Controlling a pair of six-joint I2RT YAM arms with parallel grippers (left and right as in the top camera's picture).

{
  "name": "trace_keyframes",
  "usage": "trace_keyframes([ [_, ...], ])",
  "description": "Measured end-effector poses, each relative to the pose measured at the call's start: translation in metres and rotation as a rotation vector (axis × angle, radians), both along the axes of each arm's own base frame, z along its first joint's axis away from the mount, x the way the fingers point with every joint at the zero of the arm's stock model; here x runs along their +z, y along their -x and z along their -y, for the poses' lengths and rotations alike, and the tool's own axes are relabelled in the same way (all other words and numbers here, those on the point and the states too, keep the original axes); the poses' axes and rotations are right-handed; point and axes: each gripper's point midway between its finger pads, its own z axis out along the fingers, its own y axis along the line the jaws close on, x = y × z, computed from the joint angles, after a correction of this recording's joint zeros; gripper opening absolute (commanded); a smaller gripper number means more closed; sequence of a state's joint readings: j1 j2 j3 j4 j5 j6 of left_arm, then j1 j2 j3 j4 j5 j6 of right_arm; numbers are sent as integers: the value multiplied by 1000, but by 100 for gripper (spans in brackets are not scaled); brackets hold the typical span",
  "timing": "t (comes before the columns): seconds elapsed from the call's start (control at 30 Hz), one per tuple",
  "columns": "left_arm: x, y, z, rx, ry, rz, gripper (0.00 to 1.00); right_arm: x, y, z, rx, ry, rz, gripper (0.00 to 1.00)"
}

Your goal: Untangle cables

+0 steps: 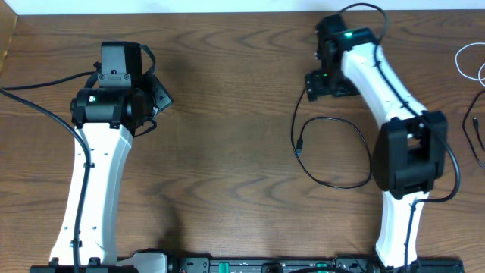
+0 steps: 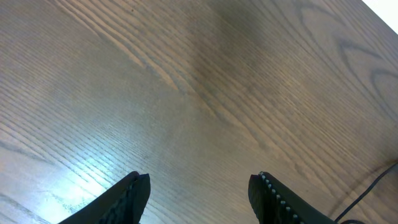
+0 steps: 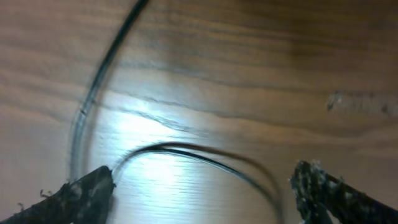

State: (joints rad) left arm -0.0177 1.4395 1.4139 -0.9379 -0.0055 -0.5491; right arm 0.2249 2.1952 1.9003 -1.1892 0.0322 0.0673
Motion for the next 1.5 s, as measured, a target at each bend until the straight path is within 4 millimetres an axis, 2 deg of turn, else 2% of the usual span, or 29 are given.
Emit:
trace_keyframes([
  [0.23, 1, -2, 4, -7, 21, 9, 57, -22, 30, 24, 337, -38, -135, 90],
  [0.47, 2, -3, 6, -14, 31, 14, 57, -49, 56, 42, 442, -78, -222, 79],
  [0.57, 2, -3, 6, -13, 31, 15, 57, -59, 59, 48, 440, -99, -222, 76],
  [0.6, 2, -3, 6, -14, 32, 16, 57, -61, 59, 49, 441, -107, -216, 72],
  [0.7, 2, -5, 6, -14, 32, 21, 57, -64, 53, 49, 447, -124, -183, 43],
  [0.9, 2, -5, 6, -14, 32, 21, 57, -65, 48, 44, 458, -142, -158, 18],
  [0.97, 2, -5, 6, -13, 32, 21, 57, -65, 49, 45, 461, -137, -159, 2],
  [1.1, 2, -5, 6, -14, 32, 21, 57, -66, 48, 55, 415, -85, -170, 1],
  [1.2, 2, -5, 6, -14, 32, 21, 57, -64, 49, 60, 355, -67, -185, 1],
  [1.3, 2, -5, 7, -16, 36, 21, 57, -53, 44, 63, 301, -73, -177, 1],
  [1.4, 2, -5, 9, -23, 48, 21, 57, -31, 31, 64, 268, -86, -128, 1],
  [1.5, 2, -5, 10, -25, 52, 21, 57, 1, 14, 63, 252, -86, -27, 1],
])
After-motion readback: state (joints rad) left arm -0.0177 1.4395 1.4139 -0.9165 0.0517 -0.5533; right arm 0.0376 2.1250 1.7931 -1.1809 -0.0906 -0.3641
